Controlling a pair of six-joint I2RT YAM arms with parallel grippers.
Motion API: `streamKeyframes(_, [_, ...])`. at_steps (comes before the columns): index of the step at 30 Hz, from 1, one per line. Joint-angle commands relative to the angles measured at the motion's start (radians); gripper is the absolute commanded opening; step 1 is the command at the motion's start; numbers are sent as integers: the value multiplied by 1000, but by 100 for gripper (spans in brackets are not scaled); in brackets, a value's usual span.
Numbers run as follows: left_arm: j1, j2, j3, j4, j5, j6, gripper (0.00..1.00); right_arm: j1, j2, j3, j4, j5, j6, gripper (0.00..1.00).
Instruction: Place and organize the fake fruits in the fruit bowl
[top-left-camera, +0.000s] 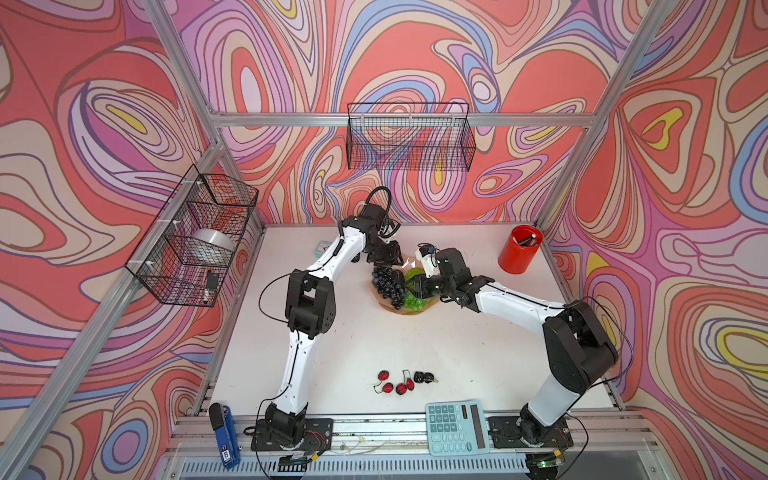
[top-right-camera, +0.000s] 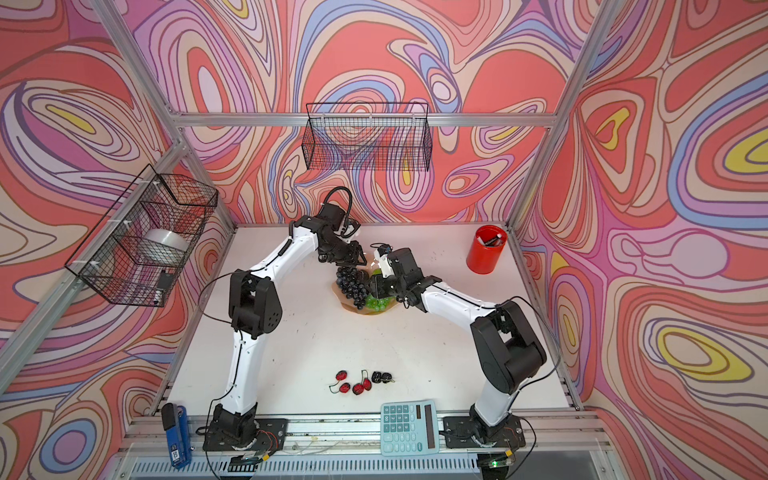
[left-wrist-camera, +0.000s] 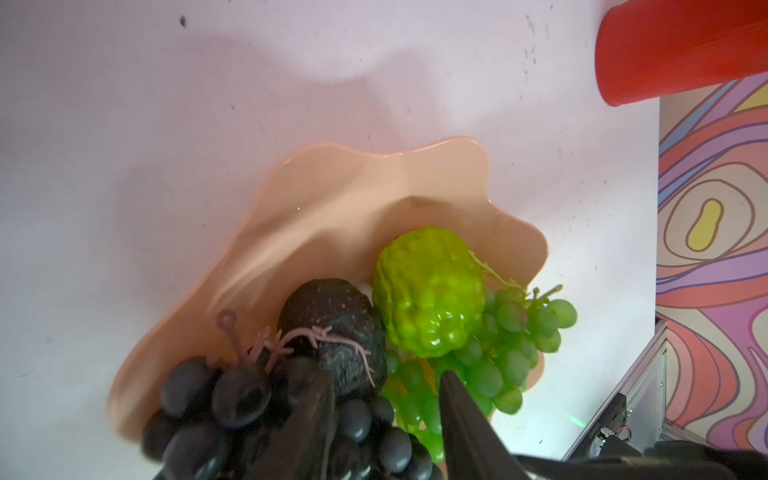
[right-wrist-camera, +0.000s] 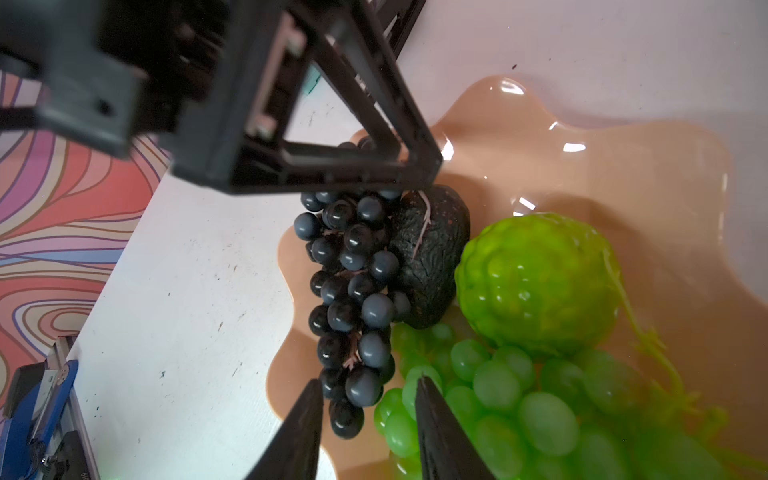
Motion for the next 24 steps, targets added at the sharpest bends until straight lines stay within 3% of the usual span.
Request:
streamKeyframes(1, [20, -128, -56, 19, -38, 4, 48, 1, -65, 1, -19, 43, -18, 40])
streamKeyframes(4, [41, -163, -121, 39, -62, -20, 45, 1, -73, -8, -25, 47, -23, 40])
streamKeyframes(9, [69, -184, -204, 47, -118, -53, 29, 1, -71, -5, -32, 38, -20, 39])
streamKeyframes(13, [80, -223, -293, 83, -207, -64, 24, 1, -82, -23, -37, 35, -16, 38])
streamKeyframes(24, [100, -140, -314, 145, -133, -100, 21, 1, -96, -57, -61, 36, -20, 38])
